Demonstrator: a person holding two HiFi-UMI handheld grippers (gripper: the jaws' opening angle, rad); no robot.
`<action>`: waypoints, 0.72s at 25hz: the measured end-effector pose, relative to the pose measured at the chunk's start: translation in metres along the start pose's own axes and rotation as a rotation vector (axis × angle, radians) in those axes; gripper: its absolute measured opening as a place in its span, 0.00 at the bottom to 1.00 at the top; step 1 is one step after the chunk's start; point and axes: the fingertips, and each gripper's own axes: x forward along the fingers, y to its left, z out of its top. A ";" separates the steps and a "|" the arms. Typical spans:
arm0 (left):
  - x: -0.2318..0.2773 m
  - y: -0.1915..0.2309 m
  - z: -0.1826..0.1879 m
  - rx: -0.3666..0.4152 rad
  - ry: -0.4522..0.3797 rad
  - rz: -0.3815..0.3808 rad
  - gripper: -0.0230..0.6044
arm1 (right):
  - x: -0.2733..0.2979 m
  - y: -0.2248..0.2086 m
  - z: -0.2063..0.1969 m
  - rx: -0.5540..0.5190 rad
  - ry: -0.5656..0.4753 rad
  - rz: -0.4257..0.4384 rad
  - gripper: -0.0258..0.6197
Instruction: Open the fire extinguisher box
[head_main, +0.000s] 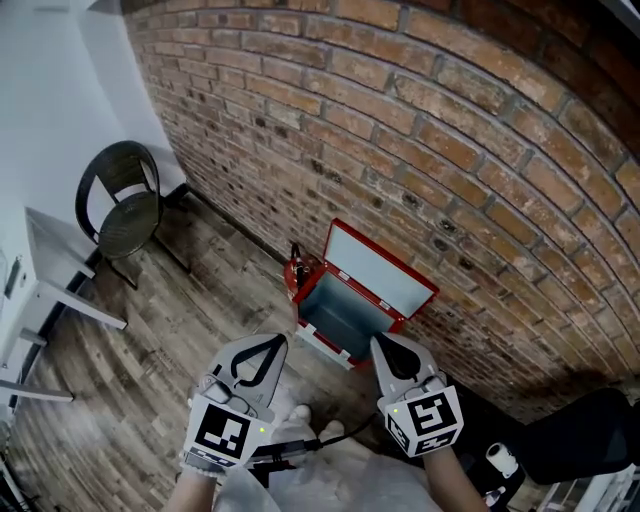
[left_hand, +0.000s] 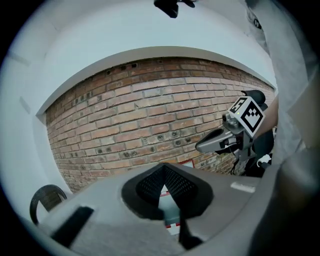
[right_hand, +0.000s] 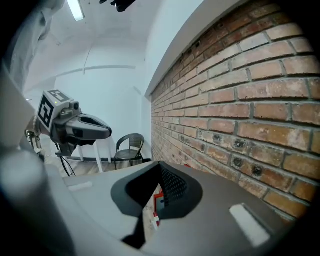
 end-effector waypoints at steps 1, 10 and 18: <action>-0.001 0.000 0.003 -0.001 -0.003 0.003 0.03 | -0.002 -0.001 0.005 -0.003 -0.012 -0.004 0.05; -0.006 -0.007 0.021 0.031 -0.034 0.009 0.03 | -0.019 0.004 0.028 -0.017 -0.058 -0.005 0.05; -0.006 -0.005 0.026 0.026 -0.052 0.023 0.03 | -0.024 0.004 0.035 -0.033 -0.068 0.000 0.05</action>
